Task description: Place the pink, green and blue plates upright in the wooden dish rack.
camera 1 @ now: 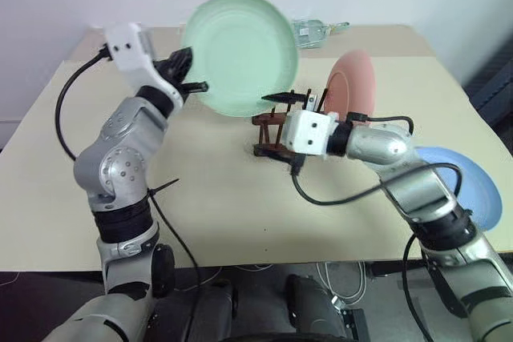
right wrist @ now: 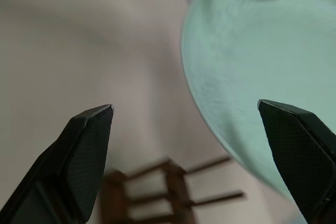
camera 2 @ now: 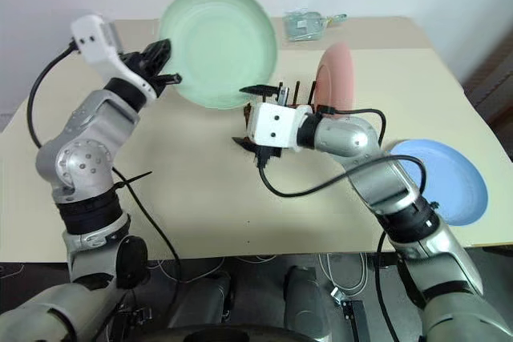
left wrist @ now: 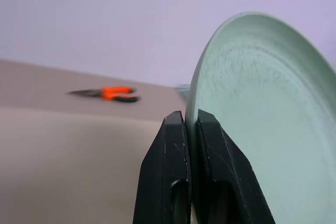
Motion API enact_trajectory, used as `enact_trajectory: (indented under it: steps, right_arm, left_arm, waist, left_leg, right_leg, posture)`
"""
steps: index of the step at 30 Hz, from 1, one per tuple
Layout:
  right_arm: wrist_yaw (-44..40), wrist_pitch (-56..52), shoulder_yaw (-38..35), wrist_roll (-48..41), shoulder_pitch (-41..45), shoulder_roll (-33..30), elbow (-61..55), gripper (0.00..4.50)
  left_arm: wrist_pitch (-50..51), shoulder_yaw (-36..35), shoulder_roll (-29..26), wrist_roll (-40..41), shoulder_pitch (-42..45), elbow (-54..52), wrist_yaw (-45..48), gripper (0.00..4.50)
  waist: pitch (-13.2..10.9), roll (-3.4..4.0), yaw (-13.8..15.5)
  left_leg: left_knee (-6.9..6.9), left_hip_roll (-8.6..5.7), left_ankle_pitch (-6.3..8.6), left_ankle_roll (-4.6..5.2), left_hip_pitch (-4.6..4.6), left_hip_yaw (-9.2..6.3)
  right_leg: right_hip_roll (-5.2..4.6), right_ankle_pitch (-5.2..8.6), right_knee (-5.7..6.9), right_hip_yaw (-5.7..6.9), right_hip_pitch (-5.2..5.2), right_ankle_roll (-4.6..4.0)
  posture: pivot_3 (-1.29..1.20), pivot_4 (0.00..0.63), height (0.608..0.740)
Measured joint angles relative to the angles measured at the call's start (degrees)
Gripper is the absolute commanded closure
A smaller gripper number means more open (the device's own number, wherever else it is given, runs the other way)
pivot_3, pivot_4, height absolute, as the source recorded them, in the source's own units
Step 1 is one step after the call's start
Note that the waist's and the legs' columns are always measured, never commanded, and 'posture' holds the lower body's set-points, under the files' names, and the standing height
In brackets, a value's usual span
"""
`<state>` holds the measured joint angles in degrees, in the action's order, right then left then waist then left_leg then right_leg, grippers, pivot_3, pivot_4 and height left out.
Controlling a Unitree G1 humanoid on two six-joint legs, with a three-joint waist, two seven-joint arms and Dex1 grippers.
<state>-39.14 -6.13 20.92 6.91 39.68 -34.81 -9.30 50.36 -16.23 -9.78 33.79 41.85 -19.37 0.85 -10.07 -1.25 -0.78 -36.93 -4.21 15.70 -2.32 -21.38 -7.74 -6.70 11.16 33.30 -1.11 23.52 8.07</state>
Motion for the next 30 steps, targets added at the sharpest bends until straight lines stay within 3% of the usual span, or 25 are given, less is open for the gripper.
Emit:
enact_trajectory:
  steps: [1, 6, 8, 9, 14, 17, 20, 25, 28, 30]
  right_arm:
    - [0.97, 1.45, 0.28, 2.08, 0.5, 0.08, 1.87, 0.81]
    - [2.75, 5.69, 0.37, 6.55, 0.97, 0.74, 5.28, 3.48]
    - [2.55, 6.82, 0.57, 7.66, 0.85, 0.78, 5.28, 4.39]
    - [2.34, 7.47, 0.97, 7.98, 0.74, 0.94, 5.19, 4.5]
    - [3.43, 7.54, -1.23, 7.88, -0.47, 2.66, 5.09, 4.5]
    - [3.89, 3.68, -6.32, 2.12, -2.22, 5.84, 2.01, 4.5]
    - [4.44, -8.33, -15.85, -12.14, -3.94, 10.94, -5.22, 4.5]
    - [9.59, -32.74, -31.43, -42.05, -6.11, 14.53, -17.04, 4.5]
    - [13.79, -41.43, -35.56, -52.15, -7.44, 14.39, -18.25, 4.5]
    - [17.2, -44.73, -37.89, -55.85, -7.67, 14.36, -17.6, 4.5]
  left_arm:
    - [0.47, 0.55, 0.14, 0.48, 0.17, -0.18, -0.05, 4.5]
    - [1.89, 1.16, 0.39, 0.64, -0.41, -0.45, -1.48, 4.5]
    - [1.74, 0.5, 0.51, 1.12, -0.65, -0.8, -1.64, 3.8]
    - [1.43, -0.25, 0.93, 1.79, -0.59, -1.01, -1.85, 3.51]
    - [-3.17, -9.12, 4.39, 6.17, 1.82, 1.74, -6.94, 1.08]
    - [-8.78, -12.14, -1.11, 4.28, 2.19, 3.58, -6.88, 1.08]
    - [-13.09, -8.17, -9.47, -0.83, -6.57, 3.59, 0.46, 1.08]
    - [-13.84, 5.39, -17.25, -2.12, -24.9, 1.11, 19.48, 1.08]
    - [-13.83, 13.57, -22.59, -1.92, -32.03, -2.92, 30.68, 1.08]
    - [-13.83, 16.63, -23.33, -1.65, -33.22, -5.23, 34.74, 1.08]
  waist:
    - [0.0, 0.0, 0.0]
    - [-0.02, 0.0, 0.02]
    - [-0.02, -0.01, 0.07]
    - [-0.02, -0.01, 0.06]
    - [-0.11, -0.14, 0.22]
    - [-0.12, -0.11, -0.19]
    - [-0.1, -0.06, -0.1]
    - [-0.11, -0.07, 1.07]
    - [-0.2, 0.07, 0.94]
    - [-0.3, 0.27, 1.06]
  left_leg:
    - [0.01, 0.0, 0.0, 0.0, -0.01, -0.01]
    - [0.01, -0.01, -0.01, 0.0, -0.03, -0.01]
    - [0.0, -0.01, -0.01, -0.01, -0.03, -0.03]
    - [0.0, -0.01, -0.01, -0.01, -0.02, -0.03]
    - [-0.02, -0.01, -0.03, -0.05, -0.04, -0.1]
    - [0.08, 0.01, -0.07, -0.11, 0.01, -0.05]
    - [0.21, 0.01, -0.1, -0.15, 0.06, -0.05]
    - [0.18, -0.01, 0.02, 0.04, -0.03, -0.14]
    - [0.2, 0.08, 0.03, 0.04, -0.03, -0.06]
    - [0.2, 0.1, 0.02, 0.05, -0.03, -0.07]
  right_leg:
    - [0.0, 0.0, 0.0, 0.0, 0.01, 0.0]
    - [0.01, 0.0, -0.01, -0.02, 0.03, -0.01]
    - [0.02, 0.0, -0.02, -0.01, 0.02, -0.01]
    - [0.02, 0.0, -0.02, -0.02, 0.0, -0.01]
    - [0.03, -0.01, -0.02, 0.01, -0.01, -0.02]
    - [0.06, -0.01, -0.02, -0.05, 0.03, -0.02]
    - [0.07, -0.01, 0.0, -0.12, 0.04, -0.04]
    - [0.01, 0.09, -0.11, -0.09, -0.01, -0.28]
    - [0.03, 0.2, -0.1, -0.09, 0.08, -0.53]
    - [0.03, 0.19, -0.09, -0.07, 0.09, -0.55]
  posture:
    - [0.0, 0.15, 0.74]
    - [0.0, 0.15, 0.74]
    - [0.0, 0.15, 0.74]
    - [0.0, 0.15, 0.74]
    - [0.0, 0.15, 0.74]
    - [0.0, 0.15, 0.74]
    - [0.0, 0.15, 0.74]
    - [0.0, 0.15, 0.74]
    - [0.0, 0.15, 0.74]
    - [0.0, 0.15, 0.74]
